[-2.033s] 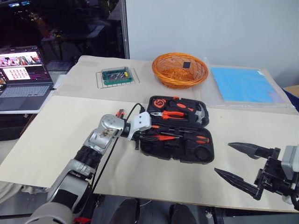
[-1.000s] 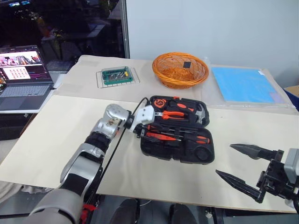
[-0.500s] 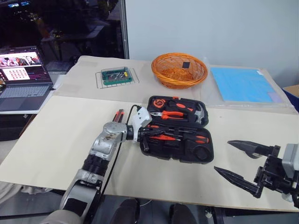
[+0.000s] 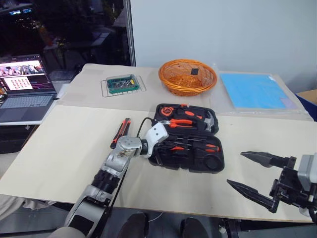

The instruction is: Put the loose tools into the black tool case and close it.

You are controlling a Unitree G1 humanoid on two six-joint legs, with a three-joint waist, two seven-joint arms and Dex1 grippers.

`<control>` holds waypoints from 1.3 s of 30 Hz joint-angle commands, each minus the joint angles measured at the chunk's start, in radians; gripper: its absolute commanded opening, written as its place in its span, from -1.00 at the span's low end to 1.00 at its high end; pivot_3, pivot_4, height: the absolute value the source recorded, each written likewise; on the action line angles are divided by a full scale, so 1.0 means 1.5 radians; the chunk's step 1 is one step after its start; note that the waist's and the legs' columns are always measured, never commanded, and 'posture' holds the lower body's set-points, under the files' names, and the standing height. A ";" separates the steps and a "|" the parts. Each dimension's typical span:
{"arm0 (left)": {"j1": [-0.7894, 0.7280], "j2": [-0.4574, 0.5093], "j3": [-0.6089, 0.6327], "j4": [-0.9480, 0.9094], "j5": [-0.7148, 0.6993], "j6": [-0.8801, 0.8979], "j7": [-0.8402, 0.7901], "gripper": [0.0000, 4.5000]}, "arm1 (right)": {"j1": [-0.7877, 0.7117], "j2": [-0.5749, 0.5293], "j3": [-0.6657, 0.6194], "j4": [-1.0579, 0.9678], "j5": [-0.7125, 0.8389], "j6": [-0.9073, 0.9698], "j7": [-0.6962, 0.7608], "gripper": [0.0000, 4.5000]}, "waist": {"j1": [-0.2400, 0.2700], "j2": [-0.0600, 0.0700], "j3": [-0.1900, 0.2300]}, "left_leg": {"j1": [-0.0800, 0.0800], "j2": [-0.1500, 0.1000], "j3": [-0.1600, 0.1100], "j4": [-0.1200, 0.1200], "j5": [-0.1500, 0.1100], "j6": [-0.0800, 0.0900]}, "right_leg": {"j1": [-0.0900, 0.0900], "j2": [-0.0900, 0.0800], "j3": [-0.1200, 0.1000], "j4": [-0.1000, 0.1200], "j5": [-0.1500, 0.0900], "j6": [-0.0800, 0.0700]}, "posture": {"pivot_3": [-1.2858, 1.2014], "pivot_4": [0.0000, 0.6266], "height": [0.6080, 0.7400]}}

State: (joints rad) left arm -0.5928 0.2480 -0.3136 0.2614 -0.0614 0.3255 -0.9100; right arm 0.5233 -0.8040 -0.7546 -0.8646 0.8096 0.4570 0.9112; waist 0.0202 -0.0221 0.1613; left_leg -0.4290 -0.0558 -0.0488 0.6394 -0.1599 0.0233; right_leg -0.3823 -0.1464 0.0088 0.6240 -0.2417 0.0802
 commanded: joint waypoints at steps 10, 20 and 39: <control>0.055 0.045 0.241 -0.263 -0.180 0.208 0.123 -0.53 | -0.064 -0.011 0.047 0.012 0.045 0.013 -0.023 1.00 | -0.007 -0.002 0.002 | -0.005 0.000 0.000 0.000 0.000 0.001 | -0.005 0.001 0.000 0.001 0.003 0.003 | 0.03 -0.52 1.00; 0.083 0.114 0.311 -0.295 -0.099 0.350 0.346 0.99 | -0.211 -0.023 0.144 0.078 -0.003 -0.022 -0.037 1.00 | -0.001 -0.004 0.003 | -0.005 -0.001 -0.001 0.000 0.000 0.001 | -0.004 0.001 -0.001 0.000 0.002 0.004 | 0.03 -0.52 1.00; 0.067 0.117 0.266 -0.215 -0.157 0.277 0.228 -0.16 | -0.154 0.008 0.130 0.044 -0.035 -0.035 -0.041 1.00 | 0.011 -0.005 0.003 | -0.006 -0.002 -0.001 0.000 0.000 0.000 | -0.005 0.000 0.000 0.000 0.002 0.004 | 0.03 -0.52 1.00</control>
State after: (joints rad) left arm -0.4808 0.4026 0.0500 0.0214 -0.2260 0.7927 -0.4837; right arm 0.2899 -0.7966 -0.5242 -0.7652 0.7575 0.4305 0.8616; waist 0.0371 -0.0289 0.1663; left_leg -0.4390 -0.0582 -0.0501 0.6389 -0.1607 0.0230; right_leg -0.3906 -0.1460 0.0084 0.6239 -0.2382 0.0858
